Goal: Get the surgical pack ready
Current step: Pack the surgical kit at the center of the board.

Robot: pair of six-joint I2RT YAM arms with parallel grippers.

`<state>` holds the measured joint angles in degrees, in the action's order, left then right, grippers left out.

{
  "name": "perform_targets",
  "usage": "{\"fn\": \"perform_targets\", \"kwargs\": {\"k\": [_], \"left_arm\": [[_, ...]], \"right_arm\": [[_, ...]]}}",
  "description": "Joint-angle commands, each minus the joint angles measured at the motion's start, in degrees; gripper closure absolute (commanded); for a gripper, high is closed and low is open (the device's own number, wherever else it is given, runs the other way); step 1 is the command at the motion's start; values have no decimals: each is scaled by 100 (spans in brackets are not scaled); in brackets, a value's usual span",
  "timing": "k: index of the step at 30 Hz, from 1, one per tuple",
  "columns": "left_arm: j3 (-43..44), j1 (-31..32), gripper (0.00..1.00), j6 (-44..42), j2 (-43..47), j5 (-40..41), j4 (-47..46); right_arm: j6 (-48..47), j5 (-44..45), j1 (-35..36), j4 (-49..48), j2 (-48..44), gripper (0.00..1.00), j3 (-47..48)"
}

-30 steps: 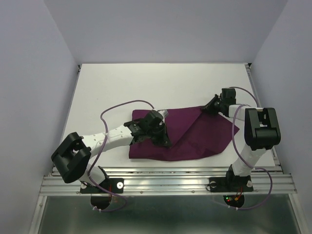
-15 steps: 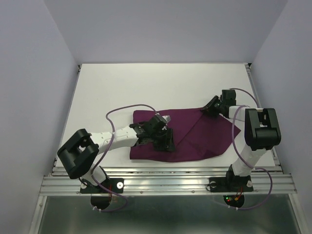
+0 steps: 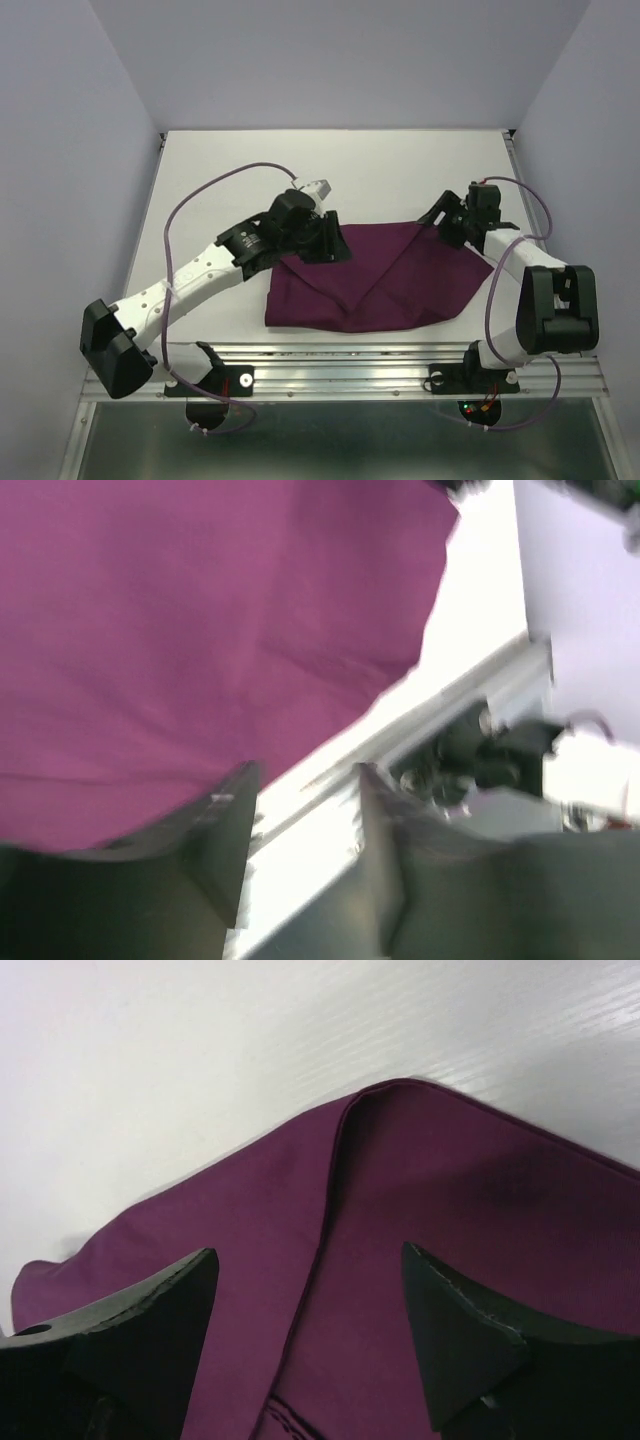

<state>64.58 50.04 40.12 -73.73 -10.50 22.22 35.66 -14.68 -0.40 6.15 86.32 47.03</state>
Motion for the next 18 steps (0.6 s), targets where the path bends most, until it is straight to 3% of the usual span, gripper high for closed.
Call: {"fn": "perform_targets", "kwargs": {"k": [1,3,4,5,6,8,9,18], "left_arm": [[38,-661,53,-557,131,189,380],[-164,-1205,67,-742,96,58,187],[-208,-1364,82,-803,61,5,134],[-287,-1618,91,-952,-43,-30,73],[-331,-1742,100,-997,-123,-13,-24],[-471,-1971,100,-1076,-290,-83,-147],[-524,-2163,100,-1111,-482,-110,-313],[-1113,-2613,100,-1111,-1160,-22,-727]], "right_arm": [[-33,-245,-39,106,-475,21,-105],[107,-430,127,18,-660,35,-220],[151,-431,250,9,-722,46,-246],[195,-396,626,-9,-835,72,-281],[291,-256,855,-9,-871,83,-290],[397,-132,1339,-26,-880,99,-299],[502,-115,1776,-96,-820,99,-317],[951,79,3475,-492,-301,99,-580]]}}
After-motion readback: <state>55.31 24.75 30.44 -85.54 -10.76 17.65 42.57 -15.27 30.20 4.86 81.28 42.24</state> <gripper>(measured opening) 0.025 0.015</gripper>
